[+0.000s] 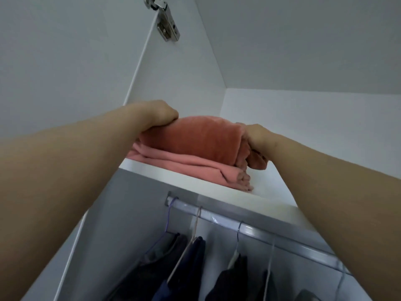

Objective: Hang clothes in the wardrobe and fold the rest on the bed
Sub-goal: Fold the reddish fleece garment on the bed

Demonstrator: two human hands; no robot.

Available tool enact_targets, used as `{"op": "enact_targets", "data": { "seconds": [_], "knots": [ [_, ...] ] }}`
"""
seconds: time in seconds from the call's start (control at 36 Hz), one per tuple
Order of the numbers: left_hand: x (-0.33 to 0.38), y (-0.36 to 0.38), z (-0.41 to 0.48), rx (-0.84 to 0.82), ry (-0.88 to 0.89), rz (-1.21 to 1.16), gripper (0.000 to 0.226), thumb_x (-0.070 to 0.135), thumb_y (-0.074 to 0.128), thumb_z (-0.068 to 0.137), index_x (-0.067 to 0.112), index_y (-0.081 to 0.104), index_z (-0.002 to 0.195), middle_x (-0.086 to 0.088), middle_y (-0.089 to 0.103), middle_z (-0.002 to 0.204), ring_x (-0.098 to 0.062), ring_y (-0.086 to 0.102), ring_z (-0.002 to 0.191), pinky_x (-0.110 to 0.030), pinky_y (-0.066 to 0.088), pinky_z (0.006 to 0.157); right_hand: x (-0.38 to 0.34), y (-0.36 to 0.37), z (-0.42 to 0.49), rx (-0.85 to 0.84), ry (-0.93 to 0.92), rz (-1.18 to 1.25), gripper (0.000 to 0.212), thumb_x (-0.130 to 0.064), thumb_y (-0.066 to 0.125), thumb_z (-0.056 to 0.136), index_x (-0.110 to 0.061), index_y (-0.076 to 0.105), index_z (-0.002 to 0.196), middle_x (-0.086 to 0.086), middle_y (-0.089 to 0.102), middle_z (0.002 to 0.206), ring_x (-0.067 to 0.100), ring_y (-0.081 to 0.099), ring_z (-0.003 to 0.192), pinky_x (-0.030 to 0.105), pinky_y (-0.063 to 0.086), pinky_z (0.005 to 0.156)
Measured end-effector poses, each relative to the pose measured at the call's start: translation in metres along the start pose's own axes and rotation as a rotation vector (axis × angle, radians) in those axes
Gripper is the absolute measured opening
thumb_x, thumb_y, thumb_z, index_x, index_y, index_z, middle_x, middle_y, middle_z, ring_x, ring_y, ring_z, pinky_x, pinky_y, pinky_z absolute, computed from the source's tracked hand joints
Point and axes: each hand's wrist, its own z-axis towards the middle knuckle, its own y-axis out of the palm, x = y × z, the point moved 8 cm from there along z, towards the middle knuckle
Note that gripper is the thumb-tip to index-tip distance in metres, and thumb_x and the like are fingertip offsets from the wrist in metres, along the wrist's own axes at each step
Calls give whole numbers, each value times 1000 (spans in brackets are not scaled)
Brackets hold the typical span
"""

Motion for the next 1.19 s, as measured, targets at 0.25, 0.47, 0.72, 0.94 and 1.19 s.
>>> {"op": "enact_targets", "data": {
  "seconds": [0.25, 0.47, 0.72, 0.94, 1.19],
  "knots": [
    [53, -35, -79, 168, 337, -640, 16, 27, 57, 88, 18, 69, 91, -3, 69, 98, -17, 60, 89, -16, 43, 63, -28, -43, -57, 184, -59, 488, 21, -25, 48, 91, -18, 56, 73, -1, 54, 101, 17, 48, 89, 24, 38, 54],
    [43, -27, -153, 231, 451, -892, 8, 30, 56, 72, 29, 63, 68, 8, 66, 75, -14, 63, 84, -33, 50, 84, -34, -24, -123, 90, -130, 671, 22, -27, 49, 90, -18, 58, 71, -2, 63, 90, 18, 62, 88, 27, 51, 77],
    [2, 20, -226, 7, 383, -1146, 19, 14, 55, 90, 24, 64, 77, 3, 68, 82, -10, 67, 78, -24, 51, 71, 7, 32, -191, 209, -76, 675, 10, -18, 54, 86, -20, 61, 79, -4, 64, 82, 14, 59, 72, 25, 47, 61],
    [-13, 87, -280, -308, 227, -1234, 20, 15, 53, 93, 22, 63, 77, 4, 67, 80, -9, 64, 72, -23, 50, 71, 87, 78, -265, 342, 168, 750, 10, -17, 53, 90, -15, 59, 82, -1, 64, 86, 16, 60, 79, 26, 47, 68],
    [31, 150, -357, -689, 195, -1277, 19, 15, 55, 91, 23, 65, 77, 6, 67, 78, -3, 65, 67, -18, 51, 68, 149, 58, -367, 551, 375, 688, 12, -11, 53, 89, -12, 59, 79, 1, 62, 80, 14, 55, 72, 22, 42, 62]
  ]
}}
